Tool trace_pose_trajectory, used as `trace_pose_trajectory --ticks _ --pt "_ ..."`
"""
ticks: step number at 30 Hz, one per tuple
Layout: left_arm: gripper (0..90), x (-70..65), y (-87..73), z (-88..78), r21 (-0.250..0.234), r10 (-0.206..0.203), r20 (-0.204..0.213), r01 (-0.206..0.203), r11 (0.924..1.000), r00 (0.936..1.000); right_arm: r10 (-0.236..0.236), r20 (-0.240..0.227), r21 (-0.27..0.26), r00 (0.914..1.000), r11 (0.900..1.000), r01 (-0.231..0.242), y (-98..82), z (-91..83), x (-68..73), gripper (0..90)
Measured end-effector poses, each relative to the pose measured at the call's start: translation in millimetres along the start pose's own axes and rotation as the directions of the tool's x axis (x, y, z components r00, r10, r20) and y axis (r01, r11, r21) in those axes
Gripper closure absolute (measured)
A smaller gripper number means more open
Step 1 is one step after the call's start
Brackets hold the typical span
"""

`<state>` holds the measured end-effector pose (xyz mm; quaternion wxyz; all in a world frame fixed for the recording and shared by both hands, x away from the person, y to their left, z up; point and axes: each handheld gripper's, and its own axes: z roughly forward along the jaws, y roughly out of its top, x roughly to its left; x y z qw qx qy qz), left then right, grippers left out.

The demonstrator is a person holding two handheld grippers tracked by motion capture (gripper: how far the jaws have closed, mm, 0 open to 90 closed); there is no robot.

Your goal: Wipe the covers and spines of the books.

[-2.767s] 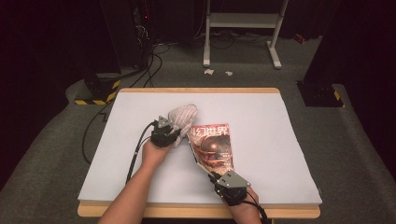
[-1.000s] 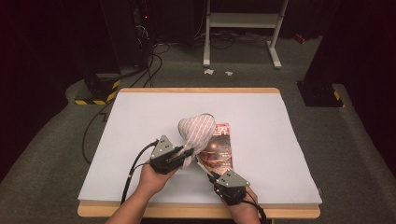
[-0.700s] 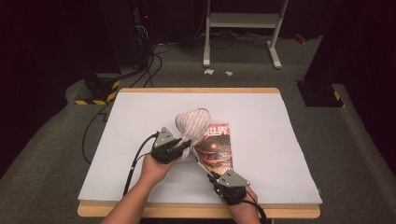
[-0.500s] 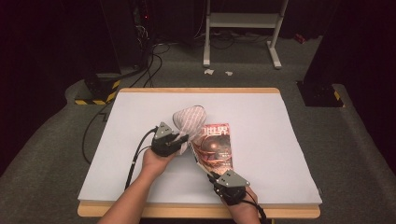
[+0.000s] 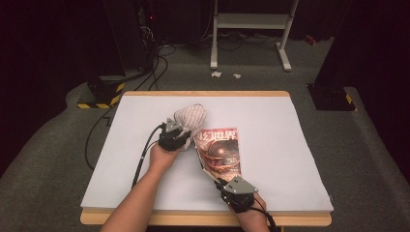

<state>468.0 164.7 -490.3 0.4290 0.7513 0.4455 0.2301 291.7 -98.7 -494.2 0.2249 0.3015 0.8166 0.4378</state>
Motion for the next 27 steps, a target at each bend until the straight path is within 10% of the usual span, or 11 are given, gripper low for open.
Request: trace_pose_trajectory --ticks 8,27 --pt "75.3 13.6 -3.8 4.0 0.031 -0.042 -0.017 0.042 0.9986 0.999 0.001 -0.002 -0.004 1.0 1.0 -0.001 -0.2 -0.5 -0.8 82.4" --pt "75.4 10.8 -5.9 -52.6 -0.093 -0.012 0.008 0.013 0.9955 0.9999 -0.005 0.001 -0.005 1.0 1.0 0.005 -1.3 -0.1 0.2 82.0"
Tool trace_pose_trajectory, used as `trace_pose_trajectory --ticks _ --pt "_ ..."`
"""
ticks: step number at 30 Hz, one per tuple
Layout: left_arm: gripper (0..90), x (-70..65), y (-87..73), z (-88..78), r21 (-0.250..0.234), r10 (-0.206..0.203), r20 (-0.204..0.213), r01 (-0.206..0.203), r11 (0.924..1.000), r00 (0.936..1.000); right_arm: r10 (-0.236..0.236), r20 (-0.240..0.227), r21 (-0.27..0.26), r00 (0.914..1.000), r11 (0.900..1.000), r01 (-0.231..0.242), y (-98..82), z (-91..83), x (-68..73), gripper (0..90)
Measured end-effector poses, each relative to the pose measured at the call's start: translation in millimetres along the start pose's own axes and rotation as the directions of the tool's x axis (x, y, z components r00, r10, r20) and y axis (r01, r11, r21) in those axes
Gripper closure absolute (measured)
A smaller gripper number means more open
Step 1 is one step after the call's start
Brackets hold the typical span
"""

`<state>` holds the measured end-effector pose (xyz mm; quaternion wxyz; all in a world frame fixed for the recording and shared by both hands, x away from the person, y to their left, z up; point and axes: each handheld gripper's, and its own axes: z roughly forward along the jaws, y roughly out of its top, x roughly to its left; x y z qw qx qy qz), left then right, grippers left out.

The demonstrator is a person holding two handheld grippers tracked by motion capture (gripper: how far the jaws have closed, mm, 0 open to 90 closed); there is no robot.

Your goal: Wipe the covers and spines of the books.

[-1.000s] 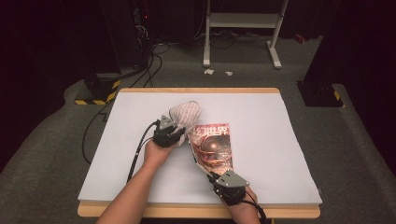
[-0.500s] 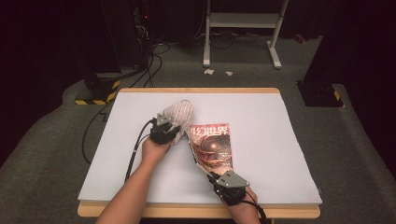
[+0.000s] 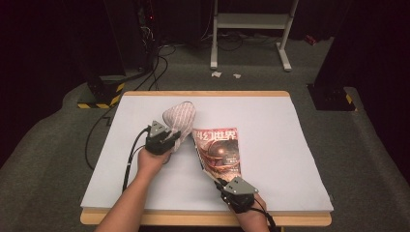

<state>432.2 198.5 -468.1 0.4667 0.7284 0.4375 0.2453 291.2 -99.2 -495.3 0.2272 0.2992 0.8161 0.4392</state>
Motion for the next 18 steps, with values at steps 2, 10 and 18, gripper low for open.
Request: trace_pose_trajectory --ticks 2,10,18 --pt "75.4 0.7 0.3 -2.2 -0.002 0.002 -0.002 -0.002 1.0 1.0 0.0 0.0 -0.001 1.0 1.0 0.0 0.0 -0.1 -0.2 82.0" --pt "75.3 11.5 0.3 -14.1 0.002 -0.001 -0.032 0.001 1.0 0.9995 0.004 -0.002 -0.004 1.0 1.0 -0.004 0.0 -0.5 -0.7 81.9" --pt "75.1 36.9 -4.4 -34.2 0.034 -0.025 -0.081 0.028 0.999 0.9964 0.003 -0.001 -0.003 1.0 1.0 -0.003 -0.1 0.8 -0.7 81.8"
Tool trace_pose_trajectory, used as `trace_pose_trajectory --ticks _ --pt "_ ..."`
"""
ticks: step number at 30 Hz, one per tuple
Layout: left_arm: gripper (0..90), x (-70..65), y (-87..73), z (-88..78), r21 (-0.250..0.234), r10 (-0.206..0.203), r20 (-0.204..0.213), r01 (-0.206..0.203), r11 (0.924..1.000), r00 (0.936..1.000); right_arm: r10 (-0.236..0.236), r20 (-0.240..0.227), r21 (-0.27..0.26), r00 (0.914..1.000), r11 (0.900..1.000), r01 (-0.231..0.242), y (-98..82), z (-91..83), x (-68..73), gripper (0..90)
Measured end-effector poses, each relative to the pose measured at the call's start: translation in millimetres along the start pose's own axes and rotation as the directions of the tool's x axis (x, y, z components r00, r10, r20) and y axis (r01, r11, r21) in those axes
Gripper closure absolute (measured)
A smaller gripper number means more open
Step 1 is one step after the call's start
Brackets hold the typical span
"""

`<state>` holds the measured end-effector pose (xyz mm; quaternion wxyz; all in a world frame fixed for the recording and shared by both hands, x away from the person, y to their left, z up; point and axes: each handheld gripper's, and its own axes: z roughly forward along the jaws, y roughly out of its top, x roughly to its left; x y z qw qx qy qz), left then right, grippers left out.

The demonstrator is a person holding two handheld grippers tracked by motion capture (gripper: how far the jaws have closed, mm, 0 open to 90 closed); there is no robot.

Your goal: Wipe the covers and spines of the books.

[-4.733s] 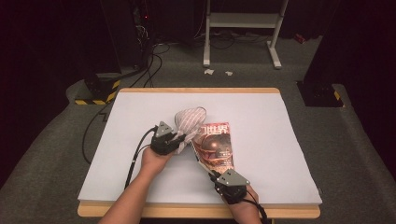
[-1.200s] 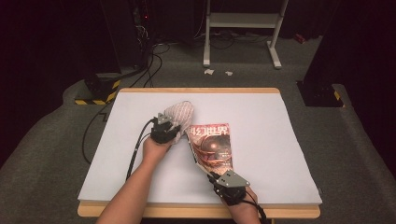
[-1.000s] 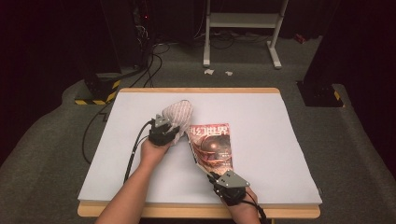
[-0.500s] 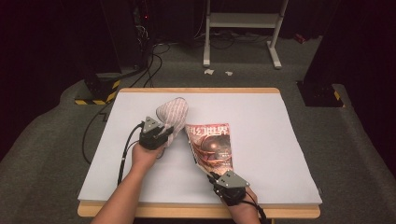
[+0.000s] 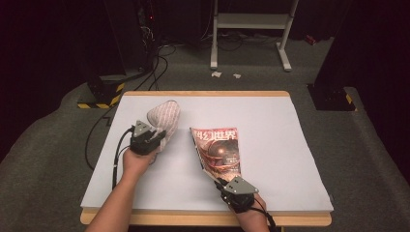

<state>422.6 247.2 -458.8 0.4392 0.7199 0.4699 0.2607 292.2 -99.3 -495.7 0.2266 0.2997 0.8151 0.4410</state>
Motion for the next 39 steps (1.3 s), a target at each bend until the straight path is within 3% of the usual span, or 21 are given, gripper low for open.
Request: trace_pose_trajectory --ticks 7,13,17,20,23,28,35,39 --pt "74.4 25.7 -14.8 -4.1 0.096 -0.015 -0.066 0.021 0.9951 0.9977 0.005 0.0 -0.002 1.0 1.0 -0.005 0.3 -0.1 -0.6 81.8" --pt "73.3 36.3 -33.6 2.0 0.157 -0.039 -0.094 0.054 0.9862 0.9948 0.003 -0.001 -0.003 1.0 1.0 -0.003 -0.1 0.9 -0.8 81.8" --pt "70.4 37.8 -37.5 1.9 0.151 -0.06 -0.093 0.074 0.9857 0.9938 0.009 0.0 -0.003 1.0 1.0 -0.009 -0.1 1.0 -1.1 81.8" --pt "60.9 36.3 -36.3 -0.4 0.143 -0.059 -0.084 0.071 0.9873 0.9948 0.007 0.0 -0.003 1.0 1.0 -0.007 -0.2 1.3 -1.3 81.8" --pt "51.5 31.9 -33.2 -5.0 0.114 -0.053 -0.056 0.059 0.9917 0.997 0.007 0.001 -0.005 1.0 1.0 -0.007 0.0 1.4 -1.8 81.8" --pt "39.3 17.1 -23.4 -15.3 0.059 -0.021 -0.061 0.025 0.998 0.9979 0.013 0.003 -0.007 0.9999 1.0 -0.013 0.2 2.7 -3.2 81.7" --pt "37.4 -13.6 -7.9 -27.4 -0.025 0.012 -0.002 -0.012 0.9996 0.9999 0.016 0.006 -0.009 0.9998 1.0 -0.016 0.5 3.8 -5.5 81.6" --pt "37.7 -34.5 -4.7 -27.5 -0.038 0.028 0.05 -0.026 0.999 0.9983 0.019 0.008 -0.008 0.9998 1.0 -0.019 0.9 3.8 -6.4 81.6"
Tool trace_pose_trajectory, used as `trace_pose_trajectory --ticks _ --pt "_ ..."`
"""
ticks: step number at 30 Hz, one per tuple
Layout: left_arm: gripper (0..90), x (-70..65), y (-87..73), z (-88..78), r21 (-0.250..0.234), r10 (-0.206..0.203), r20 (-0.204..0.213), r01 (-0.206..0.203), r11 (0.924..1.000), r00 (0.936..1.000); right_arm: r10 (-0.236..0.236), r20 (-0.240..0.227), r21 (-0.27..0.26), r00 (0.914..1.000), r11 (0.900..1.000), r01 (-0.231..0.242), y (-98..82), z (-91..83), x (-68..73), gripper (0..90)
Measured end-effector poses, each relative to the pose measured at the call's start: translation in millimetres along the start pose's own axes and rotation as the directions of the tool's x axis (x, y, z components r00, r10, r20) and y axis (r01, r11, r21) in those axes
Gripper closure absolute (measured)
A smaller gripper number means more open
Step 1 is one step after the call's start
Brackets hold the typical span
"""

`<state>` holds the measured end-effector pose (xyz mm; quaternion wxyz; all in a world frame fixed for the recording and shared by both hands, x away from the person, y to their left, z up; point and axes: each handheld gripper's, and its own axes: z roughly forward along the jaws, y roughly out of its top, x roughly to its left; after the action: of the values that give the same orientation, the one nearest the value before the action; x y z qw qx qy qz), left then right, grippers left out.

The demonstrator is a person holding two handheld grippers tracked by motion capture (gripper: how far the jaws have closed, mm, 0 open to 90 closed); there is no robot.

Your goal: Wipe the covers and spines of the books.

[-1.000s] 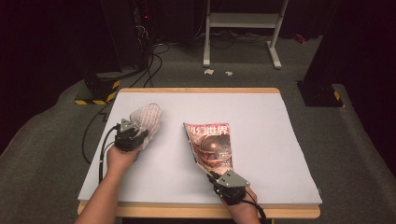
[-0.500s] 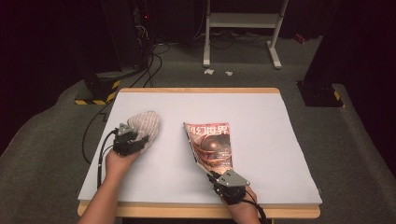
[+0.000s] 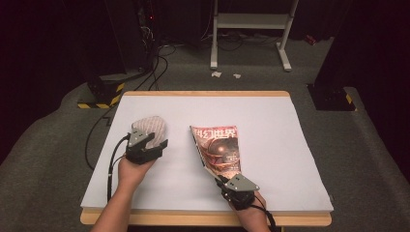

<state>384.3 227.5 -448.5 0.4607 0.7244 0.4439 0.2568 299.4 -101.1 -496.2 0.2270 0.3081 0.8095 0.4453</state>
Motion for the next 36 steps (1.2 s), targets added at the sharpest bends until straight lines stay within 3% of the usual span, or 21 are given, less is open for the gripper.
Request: trace_pose_trajectory --ticks 10,14,27,36 --pt "40.6 -59.6 -15.9 25.7 0.064 0.056 0.115 -0.064 0.9959 0.9918 0.001 0.0 -0.003 1.0 1.0 -0.001 0.0 -0.1 0.1 80.8" --pt "40.7 -73.4 -20.0 35.2 0.076 0.053 0.14 -0.064 0.995 0.9887 -0.004 0.001 0.002 1.0 1.0 0.004 -0.2 0.7 1.5 80.1" --pt "41.8 -80.1 -23.9 44.1 0.066 0.015 0.178 -0.027 0.9974 0.984 -0.017 0.001 0.011 0.9998 1.0 0.017 -1.9 2.6 5.0 75.9" --pt "42.0 -82.4 -25.3 45.3 0.064 0.024 0.192 -0.037 0.9972 0.9811 -0.01 0.021 0.013 0.9997 1.0 0.009 0.3 8.1 11.0 58.5"
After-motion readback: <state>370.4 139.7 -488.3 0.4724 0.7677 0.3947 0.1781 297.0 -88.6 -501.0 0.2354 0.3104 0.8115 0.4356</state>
